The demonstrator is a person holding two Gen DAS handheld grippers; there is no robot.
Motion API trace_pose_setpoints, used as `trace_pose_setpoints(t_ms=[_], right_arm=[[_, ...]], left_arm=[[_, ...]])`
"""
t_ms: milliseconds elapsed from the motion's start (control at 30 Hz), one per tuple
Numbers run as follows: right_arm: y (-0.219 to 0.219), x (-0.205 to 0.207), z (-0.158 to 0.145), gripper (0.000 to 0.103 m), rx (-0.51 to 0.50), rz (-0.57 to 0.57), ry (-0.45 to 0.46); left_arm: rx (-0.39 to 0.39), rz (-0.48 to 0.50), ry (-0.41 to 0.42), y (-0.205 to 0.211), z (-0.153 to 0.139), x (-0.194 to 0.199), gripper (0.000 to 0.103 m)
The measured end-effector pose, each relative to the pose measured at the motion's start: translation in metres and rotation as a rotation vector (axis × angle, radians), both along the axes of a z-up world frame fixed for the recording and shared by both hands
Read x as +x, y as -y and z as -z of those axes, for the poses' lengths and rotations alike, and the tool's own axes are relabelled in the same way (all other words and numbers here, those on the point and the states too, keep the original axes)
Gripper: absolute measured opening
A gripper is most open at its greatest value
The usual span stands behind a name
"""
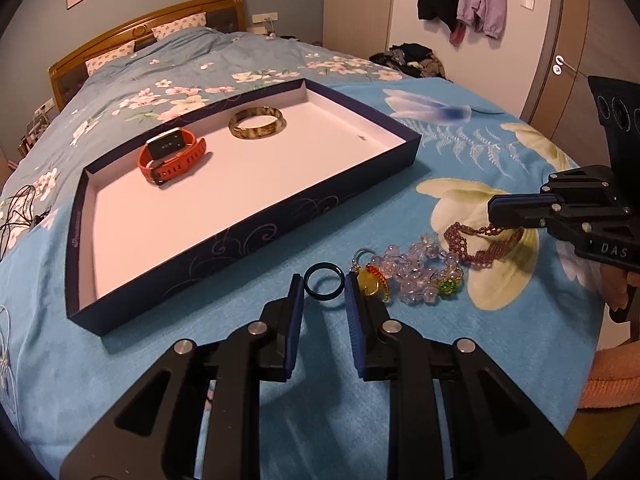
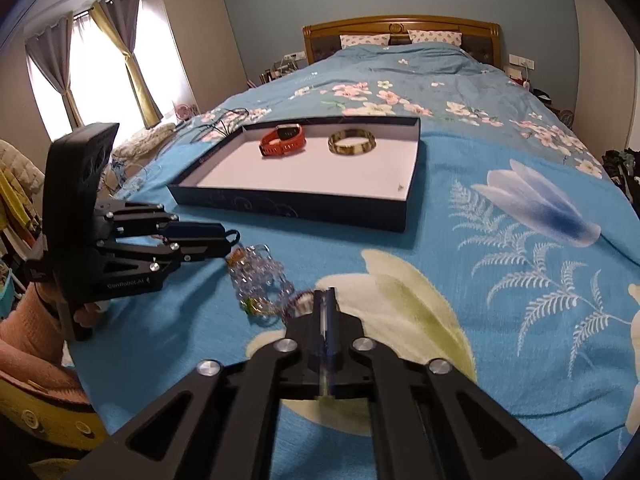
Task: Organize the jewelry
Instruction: 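Grasp the black ring with the left tool while the right tool grasps the maroon beaded bracelet, then carry the ring and maroon bracelet into the box lid and open both tools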
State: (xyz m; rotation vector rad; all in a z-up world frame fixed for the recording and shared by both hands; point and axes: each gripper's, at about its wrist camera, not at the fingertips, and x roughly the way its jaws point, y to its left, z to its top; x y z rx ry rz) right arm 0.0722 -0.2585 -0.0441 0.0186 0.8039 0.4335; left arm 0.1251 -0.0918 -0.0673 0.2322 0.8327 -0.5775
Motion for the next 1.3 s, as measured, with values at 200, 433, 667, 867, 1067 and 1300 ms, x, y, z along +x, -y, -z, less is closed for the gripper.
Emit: trace_pose_setpoints(t_ms=[200, 433, 667, 867, 1067, 1300], right_arm=[[0.0, 0.001, -0.011, 0.001, -0.008, 0.007, 0.024], [0.002, 0.006, 0.011, 0.023, -0.099, 0.032, -0.056], [0.003, 0.006, 0.022, 0.009, -0.12, 0.036, -0.076], [0.003, 0.005, 0.009, 0.001, -0.089, 0.023, -0.037], [0.003, 0.003, -0.008, 0.001, -0.056, 0.013, 0.009], [-0.003, 0.004, -0.031, 0.001, -0.055, 0.004, 0.079]], left_arm=[[-0.033, -0.025, 0.02, -0.011, -0.01, -0.006, 0.021], [-0.035, -0.038, 0.026, -0.017, -0.009, -0.009, 0.021], [-0.034, -0.051, 0.025, -0.02, -0.007, -0.008, 0.021], [-0.04, -0.064, 0.033, -0.023, -0.009, -0.007, 0.021], [-0.05, -0.073, 0.05, -0.028, -0.015, -0.008, 0.021], [-0.057, -0.086, 0.065, -0.034, -0.022, -0.007, 0.021]])
